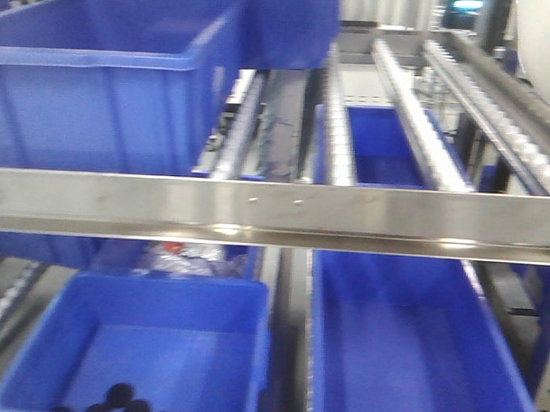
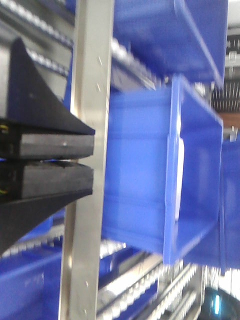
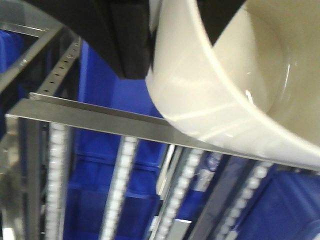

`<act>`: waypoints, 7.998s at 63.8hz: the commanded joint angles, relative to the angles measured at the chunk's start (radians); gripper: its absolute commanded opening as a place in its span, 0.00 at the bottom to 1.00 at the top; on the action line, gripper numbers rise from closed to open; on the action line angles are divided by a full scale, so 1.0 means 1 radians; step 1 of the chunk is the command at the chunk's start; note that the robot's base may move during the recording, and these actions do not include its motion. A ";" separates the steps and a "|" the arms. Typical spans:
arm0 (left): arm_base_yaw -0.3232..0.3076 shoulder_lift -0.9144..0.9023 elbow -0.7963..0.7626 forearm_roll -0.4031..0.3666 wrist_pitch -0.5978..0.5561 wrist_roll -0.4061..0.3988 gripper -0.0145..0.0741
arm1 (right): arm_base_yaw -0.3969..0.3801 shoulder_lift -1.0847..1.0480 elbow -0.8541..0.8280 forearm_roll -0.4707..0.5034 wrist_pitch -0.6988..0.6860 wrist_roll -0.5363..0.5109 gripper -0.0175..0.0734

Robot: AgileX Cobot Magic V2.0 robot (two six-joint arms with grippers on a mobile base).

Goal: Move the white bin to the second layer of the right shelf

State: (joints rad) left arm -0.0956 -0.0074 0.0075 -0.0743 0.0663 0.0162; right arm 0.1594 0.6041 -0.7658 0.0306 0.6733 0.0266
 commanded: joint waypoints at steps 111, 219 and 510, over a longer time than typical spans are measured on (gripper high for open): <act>-0.006 -0.002 0.037 -0.001 -0.086 -0.007 0.26 | -0.007 0.002 -0.030 0.000 -0.093 0.002 0.25; -0.006 -0.002 0.037 -0.001 -0.086 -0.007 0.26 | 0.001 0.320 -0.051 0.025 -0.311 0.002 0.25; -0.006 -0.002 0.037 -0.001 -0.086 -0.007 0.26 | -0.013 0.041 0.230 0.024 -0.568 0.002 0.25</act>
State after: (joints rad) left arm -0.0956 -0.0074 0.0075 -0.0743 0.0663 0.0162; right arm 0.1526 0.6514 -0.5073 0.0526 0.1985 0.0282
